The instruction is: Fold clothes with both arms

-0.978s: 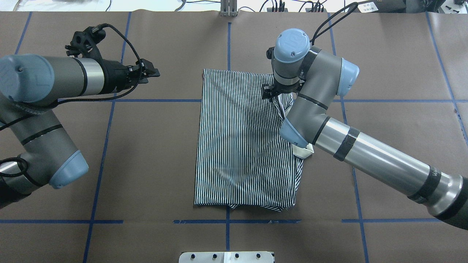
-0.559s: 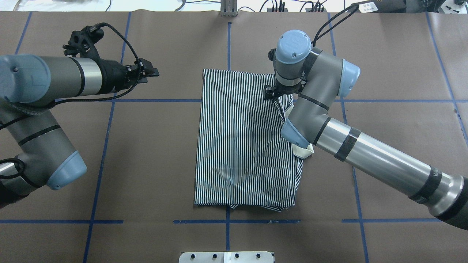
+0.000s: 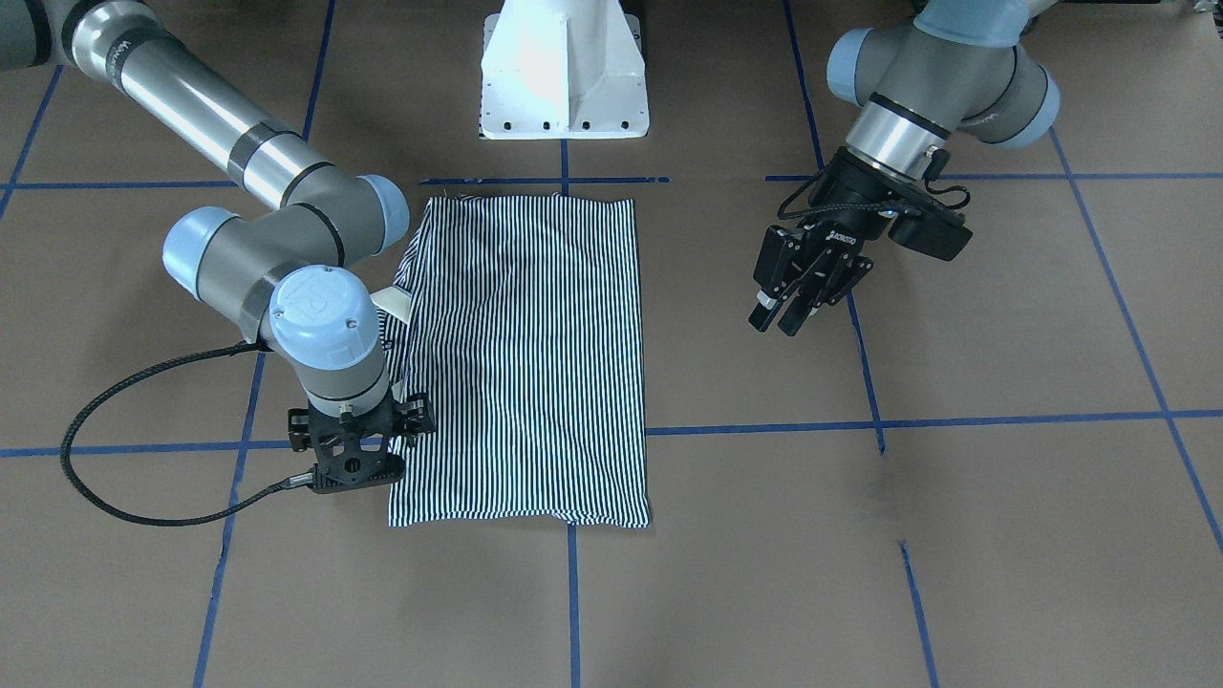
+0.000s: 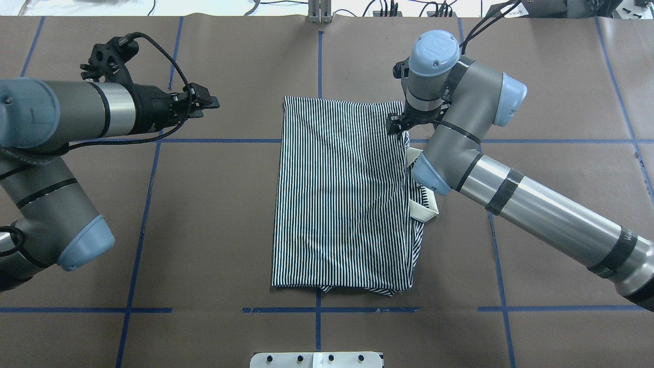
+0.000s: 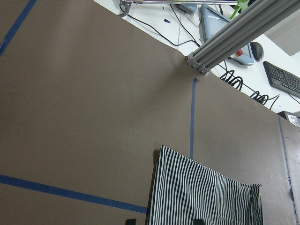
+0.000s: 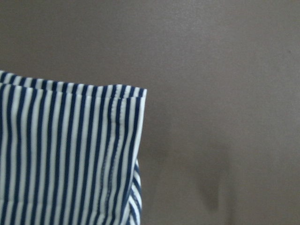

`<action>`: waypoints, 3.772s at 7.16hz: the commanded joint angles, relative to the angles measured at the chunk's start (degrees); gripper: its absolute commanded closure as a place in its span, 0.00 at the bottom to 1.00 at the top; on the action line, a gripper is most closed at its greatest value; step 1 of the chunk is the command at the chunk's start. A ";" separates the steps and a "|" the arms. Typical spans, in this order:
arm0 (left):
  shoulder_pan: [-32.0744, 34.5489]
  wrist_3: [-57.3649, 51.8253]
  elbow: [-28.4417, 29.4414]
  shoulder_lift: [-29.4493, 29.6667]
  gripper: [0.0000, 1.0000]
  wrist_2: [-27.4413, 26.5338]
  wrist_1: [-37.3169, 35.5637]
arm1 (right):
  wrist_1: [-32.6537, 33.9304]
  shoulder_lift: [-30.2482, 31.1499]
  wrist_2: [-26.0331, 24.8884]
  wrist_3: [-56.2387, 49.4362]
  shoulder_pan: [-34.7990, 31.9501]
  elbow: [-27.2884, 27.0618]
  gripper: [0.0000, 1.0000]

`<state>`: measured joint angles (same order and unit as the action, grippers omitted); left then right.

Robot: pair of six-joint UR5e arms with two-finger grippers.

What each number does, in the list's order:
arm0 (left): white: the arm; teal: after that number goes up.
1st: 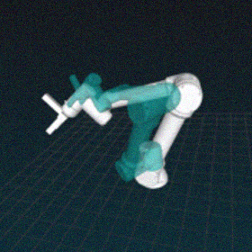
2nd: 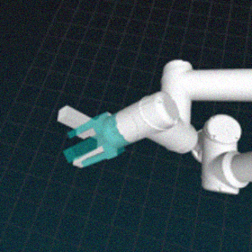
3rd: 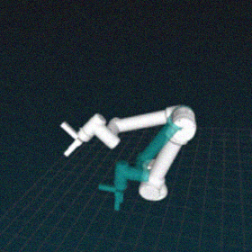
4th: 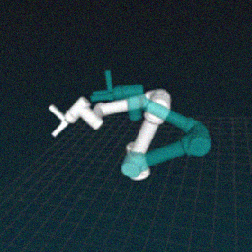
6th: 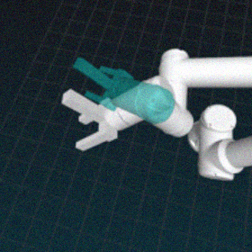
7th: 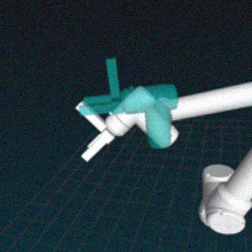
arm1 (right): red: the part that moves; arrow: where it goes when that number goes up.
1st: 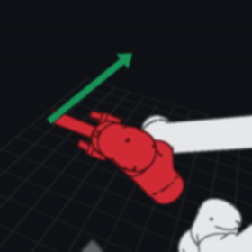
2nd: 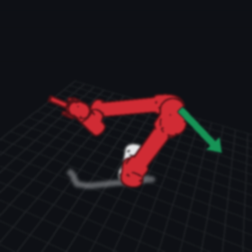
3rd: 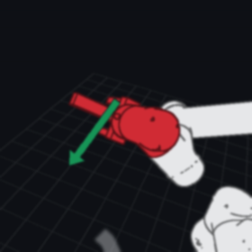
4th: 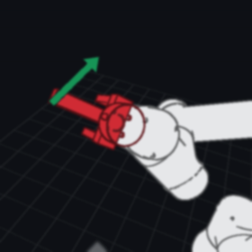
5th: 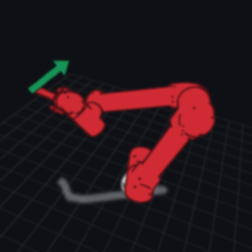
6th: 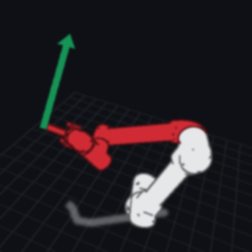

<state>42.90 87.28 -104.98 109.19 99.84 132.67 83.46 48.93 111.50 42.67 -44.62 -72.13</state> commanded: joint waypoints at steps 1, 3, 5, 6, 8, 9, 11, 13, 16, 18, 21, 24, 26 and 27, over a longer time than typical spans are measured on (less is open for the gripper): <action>-0.01 0.00 -0.05 -0.03 0.50 0.00 -0.05 | 0.30 1.00 2.05 -2.51 -1.43 -1.95 0.00; -0.01 0.00 -0.58 -0.03 0.50 0.87 -0.05 | 0.57 10.08 2.32 5.86 -0.13 -17.87 0.00; -0.36 0.00 -0.32 0.14 0.50 1.06 -0.05 | 0.04 15.48 -0.64 31.90 6.61 -29.77 0.00; -0.45 0.00 0.29 0.41 0.50 1.06 -0.05 | 0.04 17.76 -7.89 43.69 12.05 -34.70 0.00; -0.54 0.09 0.82 0.15 0.50 1.06 -0.14 | 0.04 21.29 -14.25 61.46 19.71 -40.09 0.05; -0.62 0.35 1.43 0.06 0.50 1.06 -0.14 | 0.47 21.56 -21.51 69.31 25.92 -40.28 0.12; -0.71 0.44 2.75 0.06 0.50 1.14 -0.14 | 0.74 22.61 -26.41 74.73 30.81 -40.20 0.18; -0.71 0.44 2.85 0.06 0.50 1.14 -0.14 | 0.74 24.54 -26.51 77.11 32.40 -40.02 0.22; -0.71 0.44 2.76 0.14 0.50 1.14 -0.14 | 0.74 24.81 -26.07 77.83 32.58 -39.85 0.29; -0.80 0.44 2.67 0.14 0.50 1.14 -0.14 | 0.74 25.43 -26.07 78.35 32.67 -39.93 0.64; -0.80 0.44 2.67 0.14 0.50 1.14 -0.14 | 0.66 25.34 -25.89 78.35 33.02 -40.11 1.00; -2.37 6.89 2.15 0.41 0.50 1.14 -0.14 | 0.74 25.08 -25.80 78.09 32.93 -41.24 1.00; -10.51 15.60 -1.00 0.50 0.50 -1.99 -3.20 | 0.74 25.52 -25.45 77.91 32.67 -42.66 1.00; -16.65 17.30 -2.76 0.41 0.49 -7.59 -6.43 | 0.74 25.60 -25.45 77.91 32.67 -42.66 1.00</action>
<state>32.82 101.19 -105.59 109.64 97.39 129.39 84.20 74.41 85.98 120.62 -11.92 -114.59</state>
